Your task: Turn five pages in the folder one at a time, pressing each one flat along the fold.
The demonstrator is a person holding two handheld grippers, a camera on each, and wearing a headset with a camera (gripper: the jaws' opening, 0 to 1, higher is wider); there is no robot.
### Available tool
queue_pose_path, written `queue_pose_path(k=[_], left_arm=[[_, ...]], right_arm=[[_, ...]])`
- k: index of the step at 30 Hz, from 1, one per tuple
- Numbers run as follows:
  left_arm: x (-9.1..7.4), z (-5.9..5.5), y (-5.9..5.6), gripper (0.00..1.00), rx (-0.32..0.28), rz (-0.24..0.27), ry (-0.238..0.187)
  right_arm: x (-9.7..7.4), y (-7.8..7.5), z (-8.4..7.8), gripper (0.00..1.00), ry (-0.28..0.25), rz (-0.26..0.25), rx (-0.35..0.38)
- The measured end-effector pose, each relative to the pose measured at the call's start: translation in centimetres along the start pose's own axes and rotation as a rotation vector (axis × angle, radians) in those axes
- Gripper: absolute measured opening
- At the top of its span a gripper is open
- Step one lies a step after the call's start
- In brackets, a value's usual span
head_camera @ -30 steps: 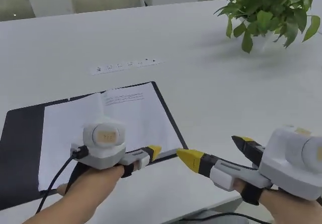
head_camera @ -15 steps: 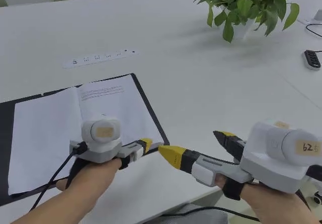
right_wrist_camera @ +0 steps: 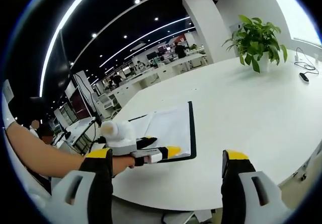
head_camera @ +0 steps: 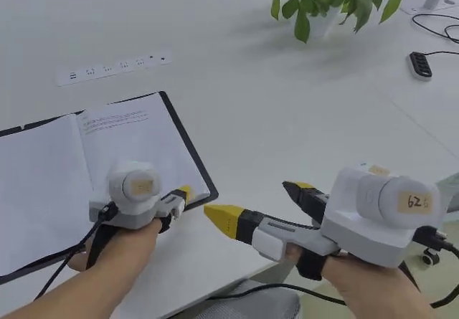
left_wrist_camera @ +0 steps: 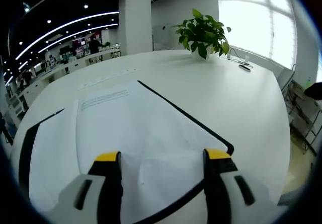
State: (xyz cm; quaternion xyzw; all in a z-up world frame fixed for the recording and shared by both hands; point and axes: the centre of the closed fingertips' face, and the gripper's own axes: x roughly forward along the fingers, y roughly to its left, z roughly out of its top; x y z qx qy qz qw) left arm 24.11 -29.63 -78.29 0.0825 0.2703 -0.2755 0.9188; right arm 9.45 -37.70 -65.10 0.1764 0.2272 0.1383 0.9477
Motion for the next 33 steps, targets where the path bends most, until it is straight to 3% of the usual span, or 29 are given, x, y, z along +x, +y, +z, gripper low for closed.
queue_pose_path(k=[3, 6, 15, 20, 23, 24, 29, 33], left_arm=[[-0.2, 0.1, -0.6, 0.58, 0.010, -0.017, -0.057], [-0.3, 0.1, -0.6, 0.54, 0.004, -0.018, -0.098], [-0.3, 0.1, -0.2, 0.45, 0.005, -0.025, -0.142], [-0.4, 0.2, 0.2, 0.40, -0.002, -0.021, -0.151], [-0.5, 0.1, 1.2, 0.28, -0.023, 0.007, -0.143], [-0.4, 0.1, 1.0, 0.25, -0.014, -0.002, -0.144], [-0.3, 0.1, 1.3, 0.20, -0.003, -0.004, -0.136], [-0.3, 0.2, 1.7, 0.17, -0.028, 0.000, -0.137]], right_arm=[[-0.1, -0.2, -0.3, 0.89, 0.009, -0.003, 0.005], [-0.2, -0.3, -0.4, 0.89, 0.011, -0.003, 0.008], [-0.2, -0.5, -0.6, 0.89, 0.019, -0.002, 0.013], [-0.2, -0.5, -0.9, 0.89, 0.028, -0.002, 0.013], [-0.2, -0.5, -1.0, 0.89, 0.031, -0.003, 0.010], [-0.2, -0.5, -1.0, 0.89, 0.033, -0.001, 0.013], [0.0, -0.5, -1.2, 0.89, 0.037, 0.001, 0.014], [0.4, -0.2, -1.2, 0.88, 0.040, 0.008, 0.012]])
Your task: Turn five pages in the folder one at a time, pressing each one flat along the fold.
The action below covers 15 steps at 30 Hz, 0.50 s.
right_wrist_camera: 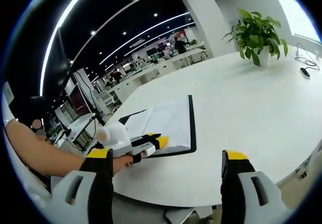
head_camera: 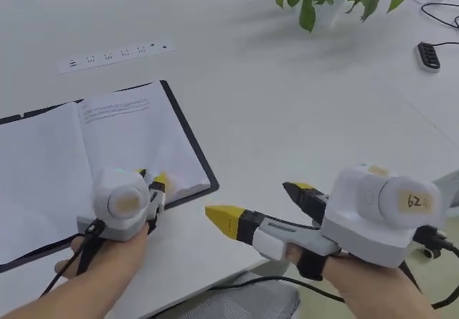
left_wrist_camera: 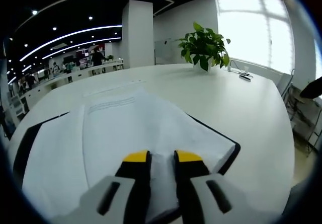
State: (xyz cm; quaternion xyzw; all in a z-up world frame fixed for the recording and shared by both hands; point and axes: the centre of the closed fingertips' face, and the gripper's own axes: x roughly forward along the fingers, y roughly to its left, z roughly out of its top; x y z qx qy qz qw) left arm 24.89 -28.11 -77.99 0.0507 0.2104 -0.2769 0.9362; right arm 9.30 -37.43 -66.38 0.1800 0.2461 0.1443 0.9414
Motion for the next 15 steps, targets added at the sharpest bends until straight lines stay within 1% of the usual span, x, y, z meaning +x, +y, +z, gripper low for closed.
queue_pose_path(k=[1, 2, 3, 7, 8, 11, 13, 15], left_arm=[[0.0, -0.1, 0.2, 0.15, -0.010, 0.009, 0.004], [0.0, -0.1, 0.7, 0.11, -0.034, 0.024, 0.005], [0.1, 0.1, 0.8, 0.09, -0.033, 0.020, -0.001], [0.0, 0.0, 0.9, 0.06, -0.037, 0.016, 0.004], [0.0, 0.0, 0.9, 0.06, -0.032, 0.016, 0.005], [-0.1, 0.0, 0.9, 0.06, -0.055, 0.024, 0.002], [-0.1, 0.0, 1.0, 0.05, -0.075, 0.026, 0.003], [-0.1, -0.1, 1.0, 0.05, -0.075, 0.024, 0.003]], right_arm=[[0.1, 0.1, 0.0, 0.88, 0.002, 0.001, -0.001], [0.3, 0.2, -0.1, 0.88, 0.008, 0.006, -0.002], [0.4, 0.2, -0.1, 0.88, 0.008, 0.008, -0.003], [1.4, 0.4, -0.2, 0.88, 0.019, 0.019, -0.005], [1.9, 0.5, -0.2, 0.87, 0.024, 0.028, -0.009], [3.4, 0.7, -0.1, 0.85, 0.035, 0.047, -0.018], [4.6, 1.0, -0.1, 0.84, 0.051, 0.069, -0.002], [5.8, 1.3, -0.1, 0.83, 0.051, 0.086, 0.015]])
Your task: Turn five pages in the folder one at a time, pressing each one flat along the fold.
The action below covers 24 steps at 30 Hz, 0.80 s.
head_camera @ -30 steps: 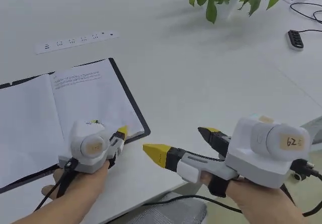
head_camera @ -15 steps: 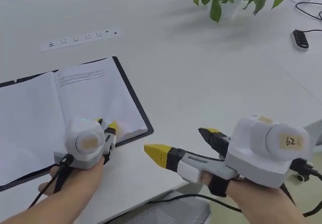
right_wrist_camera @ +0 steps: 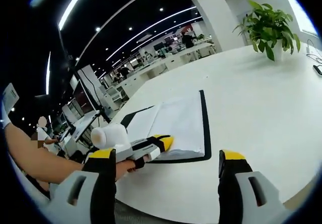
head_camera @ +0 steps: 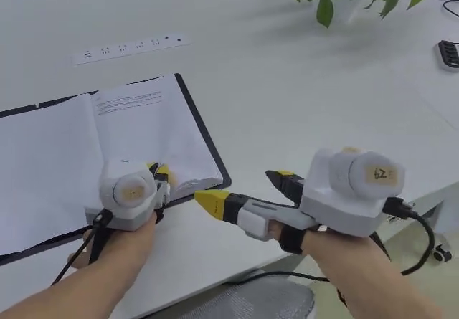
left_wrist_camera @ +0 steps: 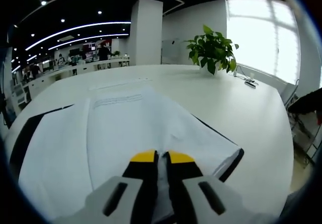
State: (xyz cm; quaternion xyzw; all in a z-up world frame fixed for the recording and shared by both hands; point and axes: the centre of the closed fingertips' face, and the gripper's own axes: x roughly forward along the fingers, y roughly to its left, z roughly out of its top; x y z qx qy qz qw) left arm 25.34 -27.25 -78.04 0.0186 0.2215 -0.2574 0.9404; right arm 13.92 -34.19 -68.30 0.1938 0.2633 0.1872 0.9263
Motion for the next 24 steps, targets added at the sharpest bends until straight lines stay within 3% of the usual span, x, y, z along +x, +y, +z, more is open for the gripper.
queue_pose_path(k=[6, 9, 13, 24], left_arm=[[0.0, 0.0, 0.0, 0.05, -0.018, 0.001, 0.001], [0.0, 0.0, 0.0, 0.05, -0.022, 0.001, 0.000], [0.0, 0.0, 0.0, 0.05, -0.017, 0.000, -0.004], [0.0, 0.1, 0.0, 0.05, -0.015, -0.002, -0.009]], right_arm=[[3.2, 0.1, -0.5, 0.76, 0.029, 0.041, 0.031], [4.2, 0.5, -0.9, 0.70, 0.040, 0.066, 0.102], [5.3, 0.7, -1.7, 0.61, 0.059, 0.072, 0.212], [7.7, 0.5, -3.1, 0.54, 0.084, 0.069, 0.340]])
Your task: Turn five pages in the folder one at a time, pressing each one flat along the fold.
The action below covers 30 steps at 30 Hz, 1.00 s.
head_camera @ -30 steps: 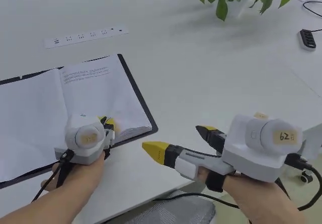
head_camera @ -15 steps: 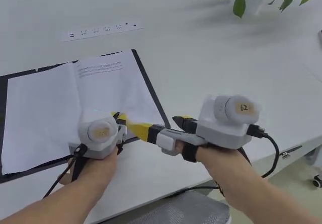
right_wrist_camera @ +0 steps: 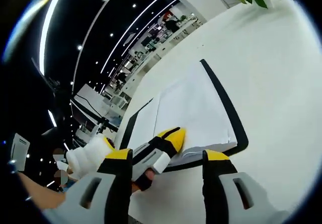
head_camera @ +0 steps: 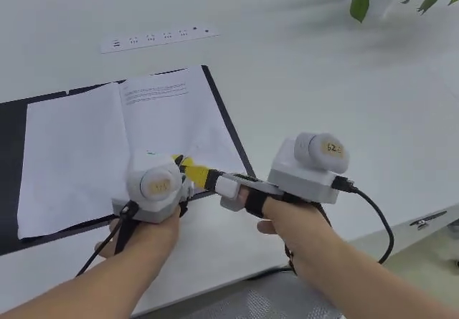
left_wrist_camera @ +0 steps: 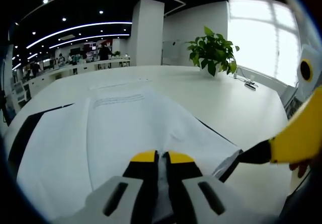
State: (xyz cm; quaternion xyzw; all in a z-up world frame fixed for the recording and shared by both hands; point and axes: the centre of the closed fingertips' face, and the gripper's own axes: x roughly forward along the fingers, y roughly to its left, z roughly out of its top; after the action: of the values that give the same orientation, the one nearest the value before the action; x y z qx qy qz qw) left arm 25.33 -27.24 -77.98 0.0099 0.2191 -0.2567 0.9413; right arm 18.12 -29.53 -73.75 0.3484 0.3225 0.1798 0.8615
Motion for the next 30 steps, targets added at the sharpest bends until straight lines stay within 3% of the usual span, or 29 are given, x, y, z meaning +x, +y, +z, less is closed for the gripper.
queue_pose_path(k=[6, 10, 14, 20, 23, 27, 30], left_arm=[[0.0, 0.0, 0.0, 0.05, -0.001, 0.000, -0.002], [0.0, 0.0, 0.0, 0.05, -0.001, -0.002, -0.003], [0.1, 0.0, 0.0, 0.05, 0.000, -0.004, -0.002], [0.1, 0.0, 0.1, 0.05, 0.001, -0.007, 0.002], [0.1, 0.0, 0.0, 0.05, 0.004, -0.008, 0.008], [0.1, 0.0, 0.1, 0.05, -0.002, -0.009, 0.019], [0.1, 0.2, -0.1, 0.06, 0.000, -0.019, 0.040]], right_arm=[[1.0, -0.6, 0.3, 0.54, -0.018, -0.008, 0.034], [1.5, -1.6, 0.7, 0.48, -0.038, -0.039, 0.075], [1.7, -3.1, 0.7, 0.33, -0.046, -0.110, 0.089], [1.7, -4.7, 1.3, 0.13, -0.089, -0.182, 0.146], [1.6, -5.2, 1.2, 0.00, -0.089, -0.204, 0.139], [1.7, -5.2, 1.1, 0.00, -0.095, -0.206, 0.150], [1.5, -4.9, 1.2, 0.00, -0.104, -0.210, 0.112]])
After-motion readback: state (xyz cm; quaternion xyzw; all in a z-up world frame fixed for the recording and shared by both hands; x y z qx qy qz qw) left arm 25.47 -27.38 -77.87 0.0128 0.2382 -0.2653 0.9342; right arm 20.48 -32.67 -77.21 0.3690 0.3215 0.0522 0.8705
